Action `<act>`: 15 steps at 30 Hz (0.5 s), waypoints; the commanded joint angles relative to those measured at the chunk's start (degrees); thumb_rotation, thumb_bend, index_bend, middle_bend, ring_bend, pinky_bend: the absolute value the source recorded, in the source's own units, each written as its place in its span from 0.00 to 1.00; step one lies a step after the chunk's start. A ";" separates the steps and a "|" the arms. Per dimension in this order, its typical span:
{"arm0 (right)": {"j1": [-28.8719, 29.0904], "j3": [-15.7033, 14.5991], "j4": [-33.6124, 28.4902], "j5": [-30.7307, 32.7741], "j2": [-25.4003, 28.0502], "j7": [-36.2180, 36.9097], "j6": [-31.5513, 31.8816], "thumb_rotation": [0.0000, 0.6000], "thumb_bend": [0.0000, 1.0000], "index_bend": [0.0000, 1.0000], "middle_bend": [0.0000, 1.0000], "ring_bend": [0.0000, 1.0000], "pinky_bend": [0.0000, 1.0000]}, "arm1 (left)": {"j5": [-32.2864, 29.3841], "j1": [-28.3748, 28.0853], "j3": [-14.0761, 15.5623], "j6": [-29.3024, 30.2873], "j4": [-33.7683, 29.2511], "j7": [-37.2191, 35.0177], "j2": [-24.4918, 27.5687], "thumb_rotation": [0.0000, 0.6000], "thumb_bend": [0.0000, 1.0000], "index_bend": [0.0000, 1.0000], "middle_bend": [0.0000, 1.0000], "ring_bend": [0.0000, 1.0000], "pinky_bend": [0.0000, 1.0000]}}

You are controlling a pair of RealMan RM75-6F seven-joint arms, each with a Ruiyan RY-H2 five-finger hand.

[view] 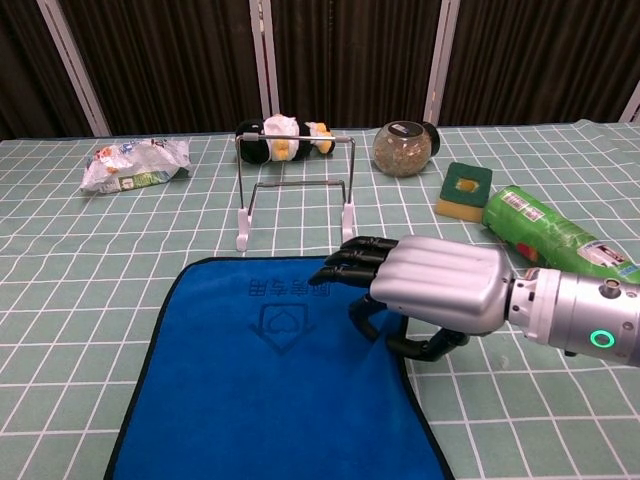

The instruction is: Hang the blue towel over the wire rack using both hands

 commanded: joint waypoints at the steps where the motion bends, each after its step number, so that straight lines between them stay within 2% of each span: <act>1: 0.07 -0.03 -0.54 0.05 0.22 -0.17 0.19 1.00 0.47 0.67 0.06 0.00 0.00 | 3.96 -3.02 0.86 -2.77 1.81 -0.83 -1.13 1.00 0.00 0.00 0.00 0.00 0.00; 3: 0.11 0.14 -1.07 0.23 0.30 -0.38 0.34 1.00 0.47 0.67 0.06 0.00 0.00 | 7.75 -5.45 1.30 -4.17 3.48 -1.24 -2.38 1.00 0.00 0.02 0.00 0.00 0.00; 6: 0.29 0.54 -1.78 0.73 0.46 -0.76 0.09 1.00 0.47 0.67 0.06 0.00 0.00 | 12.36 -8.71 1.83 -5.54 6.88 -4.09 -4.80 1.00 0.00 0.15 0.00 0.00 0.00; 9: 0.48 0.93 -2.56 1.25 0.66 -0.93 -0.18 1.00 0.47 0.68 0.06 0.00 0.00 | 15.74 -11.96 2.26 -7.15 10.05 -6.57 -7.69 1.00 0.06 0.25 0.00 0.00 0.00; 15: 0.63 1.13 -3.71 2.03 1.04 -0.73 -0.68 1.00 0.49 0.67 0.07 0.00 0.00 | 19.41 -16.14 3.87 -9.72 16.14 -8.63 -13.13 1.00 0.16 0.33 0.00 0.00 0.00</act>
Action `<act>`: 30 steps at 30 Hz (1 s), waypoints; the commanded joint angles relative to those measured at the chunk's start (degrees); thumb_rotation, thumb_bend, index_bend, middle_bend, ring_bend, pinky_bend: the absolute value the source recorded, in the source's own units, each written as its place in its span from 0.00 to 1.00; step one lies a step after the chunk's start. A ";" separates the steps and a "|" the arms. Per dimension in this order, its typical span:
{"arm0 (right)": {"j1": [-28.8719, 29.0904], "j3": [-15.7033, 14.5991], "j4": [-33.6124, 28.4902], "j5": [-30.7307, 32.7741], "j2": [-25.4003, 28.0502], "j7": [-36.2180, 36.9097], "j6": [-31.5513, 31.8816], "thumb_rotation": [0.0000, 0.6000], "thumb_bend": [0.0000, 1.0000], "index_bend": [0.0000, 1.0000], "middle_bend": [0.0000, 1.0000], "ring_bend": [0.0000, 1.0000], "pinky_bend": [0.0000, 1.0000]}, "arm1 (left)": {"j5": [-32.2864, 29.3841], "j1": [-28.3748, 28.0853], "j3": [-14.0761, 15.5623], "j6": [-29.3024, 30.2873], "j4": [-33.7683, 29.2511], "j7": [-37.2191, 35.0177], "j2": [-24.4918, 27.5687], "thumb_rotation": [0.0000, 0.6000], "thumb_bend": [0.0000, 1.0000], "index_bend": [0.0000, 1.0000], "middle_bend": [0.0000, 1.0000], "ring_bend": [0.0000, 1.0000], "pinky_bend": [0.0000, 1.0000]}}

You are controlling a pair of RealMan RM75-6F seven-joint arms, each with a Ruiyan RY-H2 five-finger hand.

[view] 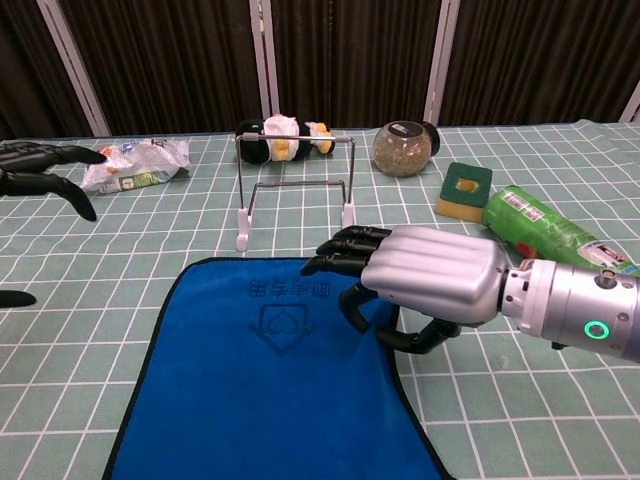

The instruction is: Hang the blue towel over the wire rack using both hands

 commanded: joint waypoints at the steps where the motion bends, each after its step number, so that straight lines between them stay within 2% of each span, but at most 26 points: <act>1: 0.05 0.01 -0.11 0.17 0.05 -0.06 -0.17 1.00 0.49 0.67 0.07 0.00 0.00 | 2.22 -2.33 1.29 -1.47 3.79 -0.84 -3.35 1.00 0.17 0.34 0.00 0.00 0.00; 3: 0.06 -0.05 -0.14 0.24 0.02 -0.14 -0.25 1.00 0.49 0.69 0.07 0.00 0.00 | 2.88 -3.02 1.93 -1.69 5.82 -1.06 -4.95 1.00 0.19 0.35 0.00 0.00 0.00; 7: -0.06 -0.29 -0.29 0.40 -0.02 -0.08 -0.34 1.00 0.49 0.63 0.07 0.00 0.00 | 3.36 -3.71 2.82 -1.48 9.09 -1.41 -7.18 1.00 0.21 0.37 0.00 0.00 0.00; 10: -0.18 -0.51 -0.14 0.45 -0.24 0.14 -0.31 1.00 0.49 0.63 0.07 0.00 0.00 | 3.02 -4.10 3.20 -1.51 10.92 -2.01 -8.61 1.00 0.21 0.37 0.00 0.00 0.00; 30: -0.64 -0.61 1.34 0.84 -2.63 2.11 0.66 1.00 0.49 0.63 0.07 0.00 0.00 | 2.82 -8.26 5.33 -4.76 16.94 -1.59 -16.99 1.00 0.21 0.40 0.00 0.00 0.00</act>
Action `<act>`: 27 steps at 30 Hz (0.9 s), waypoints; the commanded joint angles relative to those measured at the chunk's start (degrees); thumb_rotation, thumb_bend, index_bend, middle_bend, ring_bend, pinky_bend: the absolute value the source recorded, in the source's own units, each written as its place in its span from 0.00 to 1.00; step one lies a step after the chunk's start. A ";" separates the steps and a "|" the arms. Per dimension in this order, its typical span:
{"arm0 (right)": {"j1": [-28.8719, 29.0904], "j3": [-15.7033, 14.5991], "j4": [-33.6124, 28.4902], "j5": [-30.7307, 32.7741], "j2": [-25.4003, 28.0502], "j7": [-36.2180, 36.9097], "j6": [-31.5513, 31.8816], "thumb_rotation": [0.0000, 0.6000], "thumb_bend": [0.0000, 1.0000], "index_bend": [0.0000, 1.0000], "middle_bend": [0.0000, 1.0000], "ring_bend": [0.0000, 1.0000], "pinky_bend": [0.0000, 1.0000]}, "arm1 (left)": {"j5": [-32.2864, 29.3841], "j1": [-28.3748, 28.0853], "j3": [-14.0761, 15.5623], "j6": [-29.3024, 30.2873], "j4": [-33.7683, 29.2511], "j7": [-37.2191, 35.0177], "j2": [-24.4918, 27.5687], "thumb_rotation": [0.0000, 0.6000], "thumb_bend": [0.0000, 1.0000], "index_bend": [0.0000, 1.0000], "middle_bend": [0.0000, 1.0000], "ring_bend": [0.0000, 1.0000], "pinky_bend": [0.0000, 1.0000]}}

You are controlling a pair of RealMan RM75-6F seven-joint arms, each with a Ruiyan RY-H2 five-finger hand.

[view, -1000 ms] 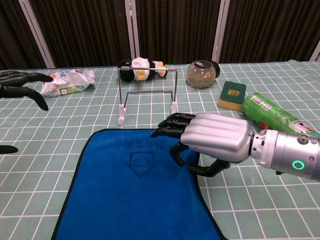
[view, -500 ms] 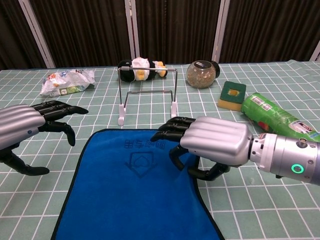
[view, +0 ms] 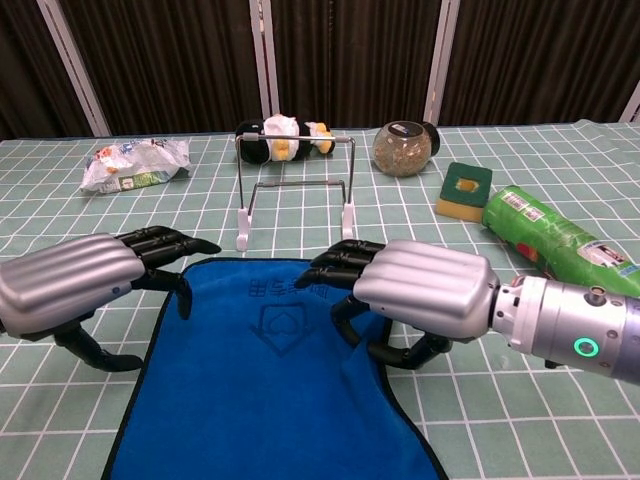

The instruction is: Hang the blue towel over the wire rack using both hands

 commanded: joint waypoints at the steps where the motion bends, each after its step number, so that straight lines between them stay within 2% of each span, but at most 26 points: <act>1: -0.05 0.04 0.34 0.07 -0.21 0.48 0.26 1.00 0.49 0.63 0.07 0.00 0.00 | -0.06 -0.53 0.65 -0.56 0.83 0.30 -0.87 1.00 0.21 0.40 0.00 0.00 0.00; 18: -0.27 -0.32 1.50 -0.11 -0.39 1.66 1.13 1.00 0.49 0.63 0.07 0.00 0.00 | -2.36 -1.87 1.11 -2.11 0.77 3.69 -2.25 1.00 0.23 0.40 0.00 0.00 0.00; 27: -0.39 -0.36 1.86 -0.01 -0.43 1.90 1.30 1.00 0.49 0.63 0.07 0.00 0.00 | -3.52 -1.78 1.63 -1.95 0.57 4.50 -0.55 1.00 0.23 0.40 0.00 0.00 0.00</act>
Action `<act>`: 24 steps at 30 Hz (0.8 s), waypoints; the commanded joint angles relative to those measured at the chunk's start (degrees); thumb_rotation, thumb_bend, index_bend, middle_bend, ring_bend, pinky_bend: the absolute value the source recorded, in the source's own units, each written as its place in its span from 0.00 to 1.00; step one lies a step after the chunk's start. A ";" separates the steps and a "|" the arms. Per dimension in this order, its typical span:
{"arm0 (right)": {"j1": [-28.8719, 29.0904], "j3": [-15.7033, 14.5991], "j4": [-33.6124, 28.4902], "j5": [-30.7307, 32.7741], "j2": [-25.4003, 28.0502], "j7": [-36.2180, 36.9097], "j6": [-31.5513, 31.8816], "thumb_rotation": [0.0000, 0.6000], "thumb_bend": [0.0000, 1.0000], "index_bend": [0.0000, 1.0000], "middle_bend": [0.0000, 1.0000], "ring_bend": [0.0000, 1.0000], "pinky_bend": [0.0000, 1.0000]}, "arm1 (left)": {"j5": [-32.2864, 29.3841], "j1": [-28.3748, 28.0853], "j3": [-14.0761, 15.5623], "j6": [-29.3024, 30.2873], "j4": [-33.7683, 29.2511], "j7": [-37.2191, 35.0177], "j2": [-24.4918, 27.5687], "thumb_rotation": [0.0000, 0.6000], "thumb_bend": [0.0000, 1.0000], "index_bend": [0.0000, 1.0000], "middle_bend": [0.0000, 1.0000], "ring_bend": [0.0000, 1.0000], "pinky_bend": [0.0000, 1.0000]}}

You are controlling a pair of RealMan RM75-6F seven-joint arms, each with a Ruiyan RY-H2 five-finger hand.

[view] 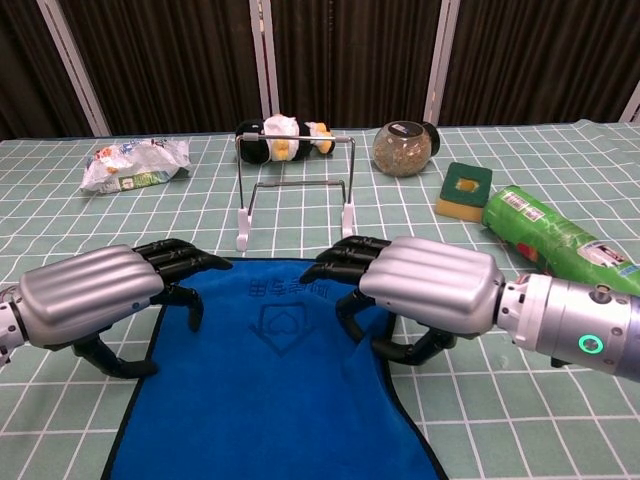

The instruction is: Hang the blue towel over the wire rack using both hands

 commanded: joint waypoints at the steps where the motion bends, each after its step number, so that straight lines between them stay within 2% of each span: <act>1: -0.03 -0.02 0.09 0.01 -0.08 0.08 0.05 1.00 0.49 0.63 0.07 0.00 0.00 | -0.44 0.09 0.15 -0.01 0.24 -0.46 0.33 1.00 0.23 0.40 0.00 0.00 0.00; 24: 0.09 0.12 -0.14 0.12 -0.15 -0.21 0.02 1.00 0.49 0.63 0.07 0.00 0.00 | -0.65 -1.55 0.59 -0.33 -0.61 -0.03 -0.56 1.00 0.23 0.40 0.00 0.00 0.00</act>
